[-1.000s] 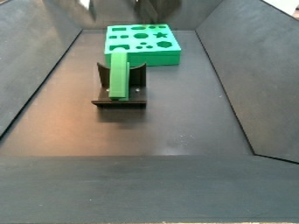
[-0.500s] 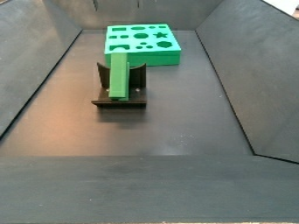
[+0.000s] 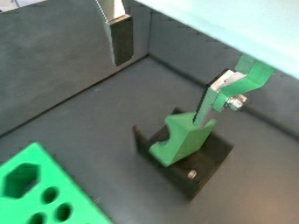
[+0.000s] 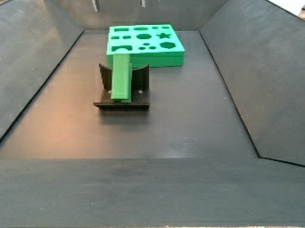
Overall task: Pick up the arch object. Move up. Place the arch object on the fixture. Regrasp the arch object. Rotate the arch object. Move to above the board. Insert the arch object.
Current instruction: Regrasp the arch object.
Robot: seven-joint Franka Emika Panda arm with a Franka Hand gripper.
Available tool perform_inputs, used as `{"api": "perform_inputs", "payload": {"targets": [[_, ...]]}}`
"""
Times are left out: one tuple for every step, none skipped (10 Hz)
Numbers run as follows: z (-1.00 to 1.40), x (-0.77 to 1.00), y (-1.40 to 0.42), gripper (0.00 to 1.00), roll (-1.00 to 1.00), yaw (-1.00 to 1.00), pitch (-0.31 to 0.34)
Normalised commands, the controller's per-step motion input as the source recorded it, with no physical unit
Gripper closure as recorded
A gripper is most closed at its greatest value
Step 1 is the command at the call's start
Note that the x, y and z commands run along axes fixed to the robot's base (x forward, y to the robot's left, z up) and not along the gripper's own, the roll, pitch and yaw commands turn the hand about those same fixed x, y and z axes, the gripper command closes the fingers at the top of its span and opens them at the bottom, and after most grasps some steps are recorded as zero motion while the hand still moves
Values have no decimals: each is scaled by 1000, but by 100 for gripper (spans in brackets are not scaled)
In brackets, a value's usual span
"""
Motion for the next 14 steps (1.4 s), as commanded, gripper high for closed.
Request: {"api": "perform_inputs", "payload": {"targets": [[6, -8, -20, 0, 1000, 30, 27], [5, -7, -20, 0, 1000, 32, 31], [6, -2, -19, 0, 1000, 34, 34], [0, 18, -21, 0, 1000, 38, 44], [-4, 24, -19, 0, 1000, 40, 49], [-3, 41, -27, 0, 1000, 46, 62], [-5, 59, -25, 0, 1000, 55, 81], [-4, 70, -28, 0, 1000, 65, 98], [-5, 77, -32, 0, 1000, 72, 109], [-10, 86, -34, 0, 1000, 95, 135], [-13, 88, -37, 0, 1000, 120, 159], [-12, 90, -40, 0, 914, 158, 174], [-15, 88, -41, 0, 785, 168, 164], [-14, 91, -43, 0, 527, 187, 129]]}}
